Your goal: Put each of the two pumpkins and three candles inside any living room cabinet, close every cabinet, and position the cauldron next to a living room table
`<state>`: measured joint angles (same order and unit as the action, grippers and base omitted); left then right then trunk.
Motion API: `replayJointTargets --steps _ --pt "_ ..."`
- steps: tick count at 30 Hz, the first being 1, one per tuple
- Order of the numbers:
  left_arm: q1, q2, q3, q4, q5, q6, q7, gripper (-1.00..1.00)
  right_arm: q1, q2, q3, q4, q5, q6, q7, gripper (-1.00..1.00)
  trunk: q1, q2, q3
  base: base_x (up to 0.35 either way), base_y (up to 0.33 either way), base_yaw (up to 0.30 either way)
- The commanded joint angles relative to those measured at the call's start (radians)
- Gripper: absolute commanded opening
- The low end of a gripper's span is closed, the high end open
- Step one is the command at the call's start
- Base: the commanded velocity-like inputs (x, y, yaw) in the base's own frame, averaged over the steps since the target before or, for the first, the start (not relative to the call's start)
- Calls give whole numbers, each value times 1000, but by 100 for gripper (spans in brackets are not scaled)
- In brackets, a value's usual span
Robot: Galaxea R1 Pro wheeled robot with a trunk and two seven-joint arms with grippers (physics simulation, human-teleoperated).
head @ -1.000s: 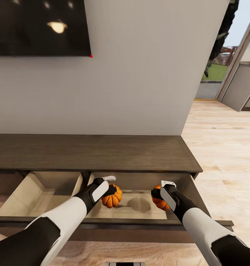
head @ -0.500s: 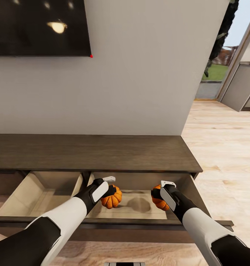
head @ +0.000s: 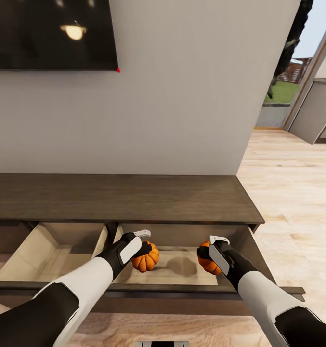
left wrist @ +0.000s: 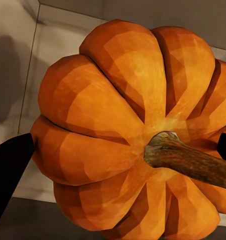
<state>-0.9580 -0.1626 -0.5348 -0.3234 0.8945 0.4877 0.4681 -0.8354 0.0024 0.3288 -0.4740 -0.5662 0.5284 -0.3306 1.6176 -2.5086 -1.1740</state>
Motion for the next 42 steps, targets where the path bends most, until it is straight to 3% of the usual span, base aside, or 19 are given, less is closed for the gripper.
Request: replayJointTargets --steps 1,5,17,42 --pt "-1 1 -8 -2 11 2 8 -100 -1 -1 7 -2 -10 2 -8 -100 0 0 -1 0 0 0" --pt "-1 1 -8 -2 11 2 8 -100 -1 -1 7 -2 -10 0 -8 -100 0 0 -1 0 0 0" --pt "-1 1 -8 -2 10 2 7 -100 -1 -2 7 -2 -9 -2 -8 -100 5 -3 -48 0 0 0" --pt "-1 0 -8 -6 9 0 8 -100 -1 -1 7 -2 -9 -5 -9 -100 5 -3 -48 43 0 0"
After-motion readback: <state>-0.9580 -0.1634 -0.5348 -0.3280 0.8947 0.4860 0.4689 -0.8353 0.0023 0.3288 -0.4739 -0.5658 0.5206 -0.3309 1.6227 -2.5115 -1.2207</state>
